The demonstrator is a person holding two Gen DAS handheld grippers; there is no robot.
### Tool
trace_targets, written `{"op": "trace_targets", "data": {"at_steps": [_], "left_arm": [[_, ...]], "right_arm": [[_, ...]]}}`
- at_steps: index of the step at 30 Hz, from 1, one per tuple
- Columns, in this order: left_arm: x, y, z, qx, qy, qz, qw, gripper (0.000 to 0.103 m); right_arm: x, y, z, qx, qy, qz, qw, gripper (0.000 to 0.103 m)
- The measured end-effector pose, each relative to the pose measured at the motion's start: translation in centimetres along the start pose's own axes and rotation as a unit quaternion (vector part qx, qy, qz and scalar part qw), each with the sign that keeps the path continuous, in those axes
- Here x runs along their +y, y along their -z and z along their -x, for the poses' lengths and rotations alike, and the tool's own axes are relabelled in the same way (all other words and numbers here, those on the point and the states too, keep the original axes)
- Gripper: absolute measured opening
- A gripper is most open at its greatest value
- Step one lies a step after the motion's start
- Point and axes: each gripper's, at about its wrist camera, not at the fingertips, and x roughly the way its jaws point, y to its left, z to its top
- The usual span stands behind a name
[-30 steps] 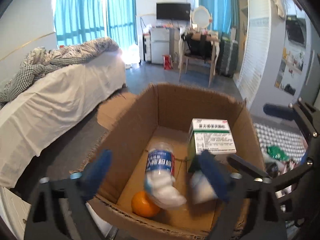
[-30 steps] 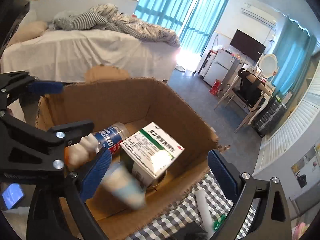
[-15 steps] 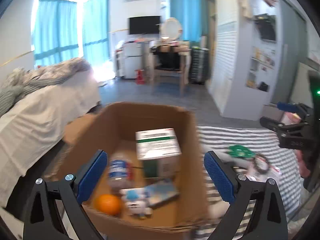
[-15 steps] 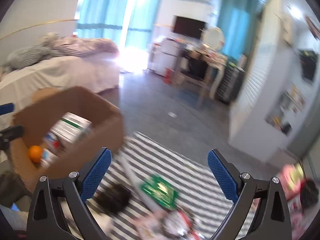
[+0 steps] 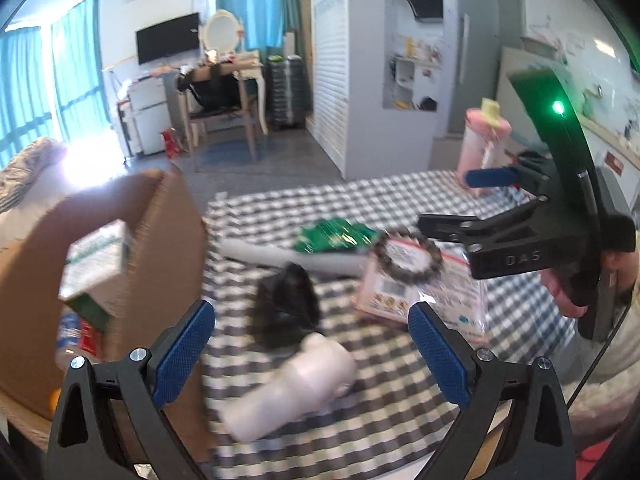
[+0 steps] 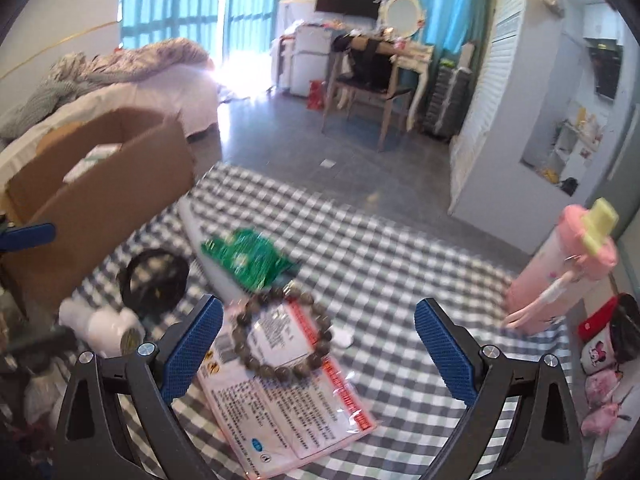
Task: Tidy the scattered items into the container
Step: 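Release the plush toy into the box with the left gripper while the right gripper releases the tissue pack, then grasp the bead bracelet with the right gripper while the left gripper grasps the white hair dryer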
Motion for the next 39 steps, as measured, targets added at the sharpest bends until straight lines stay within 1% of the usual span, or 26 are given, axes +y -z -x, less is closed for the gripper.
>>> {"op": "trace_targets", "data": {"at_steps": [3,5,10,13,14,15,16,17,18,19,20,21,25,26,27,29,31,33,36,39], "left_arm": [[-0.7,0.7,-1.6,0.018,-0.004,-0.006,0.9998,0.1],[-0.8,1.0,-2.3,0.023,-0.009,-0.012,0.9996,0.1],[0.4,1.6,-3.2,0.035,-0.013,-0.007,0.9993,0.1],[0.5,2.2,-3.7,0.044,-0.01,-0.016,0.9989,0.1],[0.4,2.4,-3.9,0.052,-0.009,-0.021,0.9984,0.099],[0.3,2.6,-4.3,0.063,-0.006,-0.027,0.9976,0.091],[0.3,2.8,-4.6,0.076,-0.003,-0.032,0.9966,0.08],[0.2,2.9,-5.0,0.086,-0.003,-0.035,0.9956,0.059],[0.1,2.9,-5.1,0.089,-0.002,-0.037,0.9953,0.059],[0.0,2.9,-5.1,0.088,0.0,-0.039,0.9954,0.058],[0.0,2.9,-5.0,0.088,0.004,-0.041,0.9952,0.058],[0.0,2.9,-4.8,0.089,0.008,-0.042,0.9952,0.058],[-0.1,2.7,-4.1,0.077,0.017,-0.04,0.996,0.057],[-0.1,2.5,-3.9,0.074,0.016,-0.04,0.9963,0.057],[-0.1,2.4,-3.7,0.071,0.015,-0.038,0.9966,0.057],[0.1,2.0,-3.3,0.065,0.017,-0.034,0.9972,0.056],[0.4,1.6,-2.8,0.06,0.023,-0.027,0.9976,0.056],[0.6,1.4,-2.6,0.059,0.021,-0.021,0.9978,0.056],[0.6,1.9,-2.9,0.07,0.013,-0.02,0.9973,0.056],[0.6,2.3,-3.4,0.081,0.016,-0.013,0.9965,0.056]], "right_arm": [[0.9,0.7,-1.7,0.014,-0.014,0.012,1.0,0.097],[1.3,0.8,-2.9,0.023,-0.019,0.014,0.999,0.097],[1.4,1.0,-5.2,0.044,-0.012,0.008,0.999,0.097],[1.4,1.2,-6.1,0.058,-0.012,0.005,0.998,0.097],[1.4,1.3,-6.3,0.063,-0.011,0.006,0.998,0.095],[1.5,1.4,-6.3,0.066,-0.013,0.007,0.998,0.091],[1.5,1.4,-6.3,0.068,-0.019,0.005,0.997,0.079],[1.4,1.4,-6.1,0.07,-0.029,0.001,0.997,0.063],[1.3,1.3,-6.0,0.072,-0.039,-0.006,0.997,0.054],[1.1,1.3,-5.7,0.073,-0.044,-0.013,0.996,0.037],[0.9,1.2,-5.4,0.072,-0.04,-0.017,0.996,0.027],[0.8,1.2,-5.2,0.072,-0.036,-0.018,0.997,0.023],[0.8,1.2,-3.9,0.069,-0.037,-0.019,0.997,0.021],[0.9,1.2,-3.5,0.065,-0.039,-0.02,0.997,0.012],[0.8,1.1,-3.2,0.061,-0.042,-0.022,0.997,0.011],[0.7,0.8,-2.4,0.056,-0.055,-0.028,0.997,0.011],[0.8,0.7,-2.4,0.057,-0.046,-0.023,0.997,0.011],[0.7,0.8,-2.7,0.065,-0.043,-0.026,0.997,0.011],[0.3,1.4,-3.2,0.079,-0.037,-0.034,0.996,0.012],[0.3,1.8,-3.7,0.087,-0.04,-0.029,0.995,0.012]]}}
